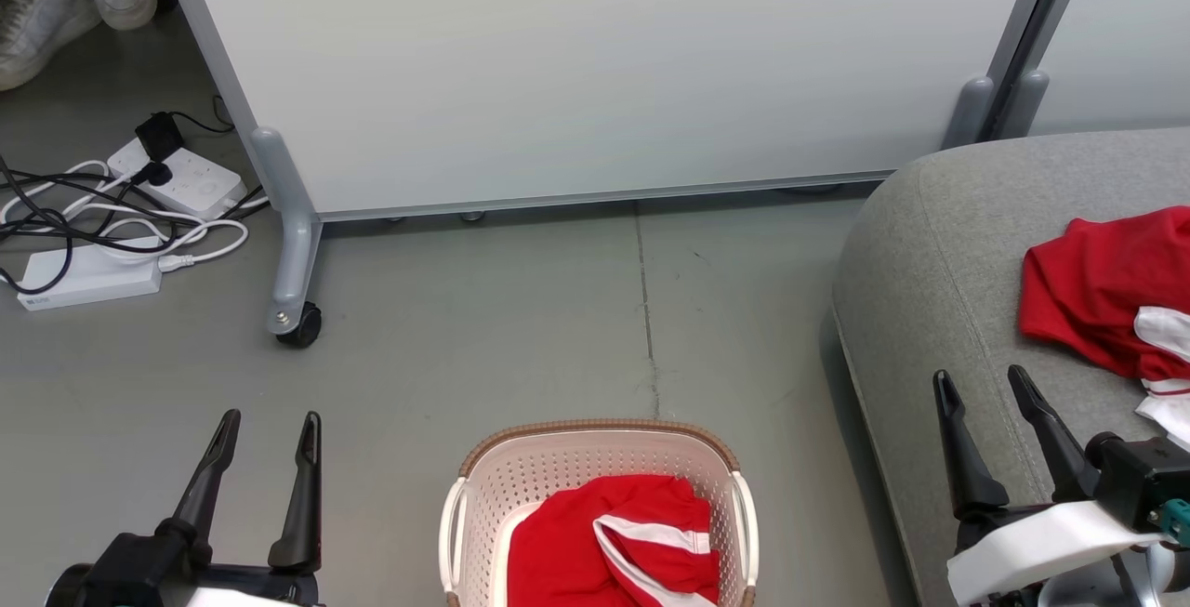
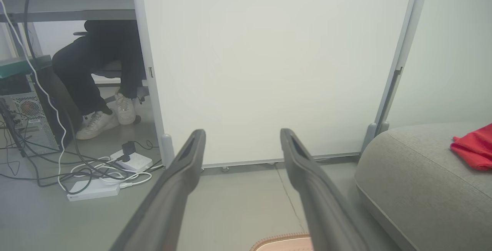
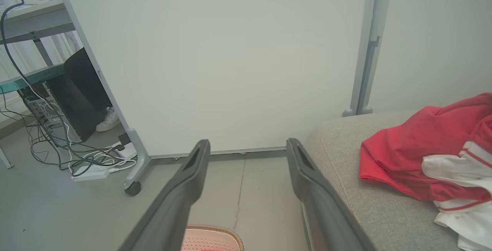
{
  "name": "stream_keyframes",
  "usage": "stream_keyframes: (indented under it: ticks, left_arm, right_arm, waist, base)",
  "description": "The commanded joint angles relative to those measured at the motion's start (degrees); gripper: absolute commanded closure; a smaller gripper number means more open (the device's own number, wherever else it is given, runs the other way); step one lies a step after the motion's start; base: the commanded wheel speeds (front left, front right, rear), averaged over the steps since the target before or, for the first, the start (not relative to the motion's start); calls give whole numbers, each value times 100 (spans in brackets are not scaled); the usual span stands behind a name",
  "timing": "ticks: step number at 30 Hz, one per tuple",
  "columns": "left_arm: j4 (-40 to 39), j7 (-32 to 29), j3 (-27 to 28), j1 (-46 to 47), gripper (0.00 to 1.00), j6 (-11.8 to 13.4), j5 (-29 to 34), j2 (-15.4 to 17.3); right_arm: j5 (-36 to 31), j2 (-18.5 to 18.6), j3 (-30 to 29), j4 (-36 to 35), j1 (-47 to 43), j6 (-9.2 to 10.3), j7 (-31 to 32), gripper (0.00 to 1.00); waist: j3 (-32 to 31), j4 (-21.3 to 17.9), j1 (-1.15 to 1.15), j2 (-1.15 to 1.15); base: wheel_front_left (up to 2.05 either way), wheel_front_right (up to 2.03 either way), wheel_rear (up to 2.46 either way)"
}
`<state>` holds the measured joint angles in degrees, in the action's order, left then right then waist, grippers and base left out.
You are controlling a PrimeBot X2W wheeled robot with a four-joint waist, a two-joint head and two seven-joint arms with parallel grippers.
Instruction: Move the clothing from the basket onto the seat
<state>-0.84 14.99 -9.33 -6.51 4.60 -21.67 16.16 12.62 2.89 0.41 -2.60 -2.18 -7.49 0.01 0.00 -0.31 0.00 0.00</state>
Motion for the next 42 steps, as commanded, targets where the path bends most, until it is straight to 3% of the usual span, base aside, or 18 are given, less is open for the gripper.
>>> stream_keyframes:
  ticks: [1, 30, 36, 42]
  left_arm:
    - [32, 24, 50, -6, 0, -26, 49, -4]
    - [48, -7, -40, 448, 0, -108, 200, -111]
    - [85, -153, -350, 1290, 0, -279, 290, -245]
    - [1021, -204, -760, 2378, 0, -557, 329, -600]
  right_arm:
    - [7, 12, 5, -12, -31, -2, 12, 0]
    - [103, 11, 46, -59, 97, -2, -68, 0]
    - [151, 12, 87, -233, 301, -1, -76, 0]
    - [209, 11, 105, -445, 804, -2, -153, 0]
  waist:
    - [1, 6, 0, 0]
    - [149, 33, 0, 0]
    - [635, -93, 0, 0]
    - [1631, -371, 0, 0]
  base:
    - [0, 0, 0]
    - [0, 0, 0]
    - [0, 0, 0]
    - [0, 0, 0]
